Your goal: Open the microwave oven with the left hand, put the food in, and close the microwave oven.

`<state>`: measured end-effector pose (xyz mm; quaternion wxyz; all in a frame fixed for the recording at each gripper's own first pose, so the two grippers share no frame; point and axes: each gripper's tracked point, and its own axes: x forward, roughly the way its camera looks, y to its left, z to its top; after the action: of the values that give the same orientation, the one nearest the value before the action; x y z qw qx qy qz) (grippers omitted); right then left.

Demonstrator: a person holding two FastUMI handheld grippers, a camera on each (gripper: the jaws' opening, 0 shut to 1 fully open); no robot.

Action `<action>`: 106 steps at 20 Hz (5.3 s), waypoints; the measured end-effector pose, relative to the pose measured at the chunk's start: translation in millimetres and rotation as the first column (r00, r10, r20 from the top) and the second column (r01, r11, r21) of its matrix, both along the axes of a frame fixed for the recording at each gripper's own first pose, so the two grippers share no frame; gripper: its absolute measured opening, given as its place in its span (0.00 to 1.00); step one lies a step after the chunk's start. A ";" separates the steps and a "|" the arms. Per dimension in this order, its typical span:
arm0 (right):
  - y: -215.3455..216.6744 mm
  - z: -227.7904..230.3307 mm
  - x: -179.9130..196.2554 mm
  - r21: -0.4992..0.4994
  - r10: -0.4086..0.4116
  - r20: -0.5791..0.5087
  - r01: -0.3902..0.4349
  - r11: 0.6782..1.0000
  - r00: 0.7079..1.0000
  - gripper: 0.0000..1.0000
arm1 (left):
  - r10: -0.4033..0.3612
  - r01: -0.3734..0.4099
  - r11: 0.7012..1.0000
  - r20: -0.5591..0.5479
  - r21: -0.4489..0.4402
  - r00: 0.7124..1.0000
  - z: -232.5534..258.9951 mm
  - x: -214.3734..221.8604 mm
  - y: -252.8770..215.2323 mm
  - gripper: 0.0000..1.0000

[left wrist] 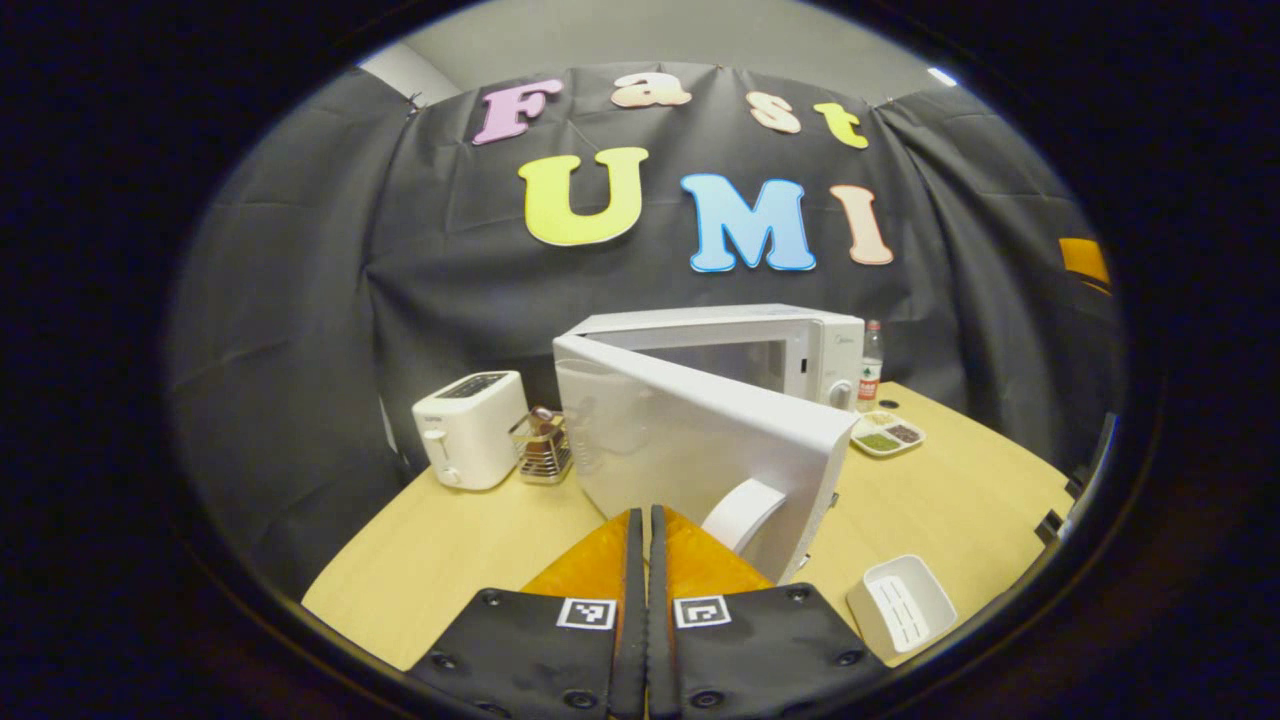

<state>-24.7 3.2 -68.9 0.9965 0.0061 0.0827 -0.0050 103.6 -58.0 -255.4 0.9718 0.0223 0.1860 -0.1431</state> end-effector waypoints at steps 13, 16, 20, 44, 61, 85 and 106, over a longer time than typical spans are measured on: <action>16.2 -18.8 27.8 -0.026 -0.112 -0.038 0.111 0.993 0.993 0.98 | -0.181 0.182 0.981 0.012 -0.074 0.983 -5.6 76.5 -55.6 0.07; 14.2 -19.1 33.9 -0.042 -0.141 -0.039 0.139 0.989 0.989 0.98 | -0.190 0.191 0.978 0.020 -0.083 0.982 -6.6 98.2 -64.9 0.07; 11.1 -26.1 42.1 -0.055 -0.176 -0.052 0.173 0.983 0.983 0.98 | -0.231 0.232 0.969 0.025 -0.086 0.973 -11.3 118.4 -83.6 0.07; -3.5 -42.9 64.9 -0.080 -0.274 -0.075 0.268 0.960 0.959 0.98 | -0.206 0.210 0.974 0.045 -0.091 0.977 -24.6 221.6 -131.5 0.07; 22.0 -29.5 62.4 -0.066 -0.114 -0.043 0.111 0.992 0.993 0.98 | -0.051 0.049 0.996 -0.023 -0.076 0.998 -6.1 205.6 -134.1 0.07; 38.6 -0.1 -23.8 0.069 0.167 0.026 -0.169 0.983 0.986 0.98 | 0.127 -0.116 0.992 0.315 -0.054 0.941 202.2 -69.8 9.3 0.35; 102.0 30.1 -28.2 0.028 0.171 0.096 -0.174 0.984 0.981 0.98 | 0.150 -0.114 0.986 0.350 -0.120 0.925 228.2 -108.6 75.6 0.97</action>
<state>-52.9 105.2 -38.8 0.9957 0.0171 0.0362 0.0830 -5.0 17.5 -27.2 0.9967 -0.0122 0.0001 -0.0798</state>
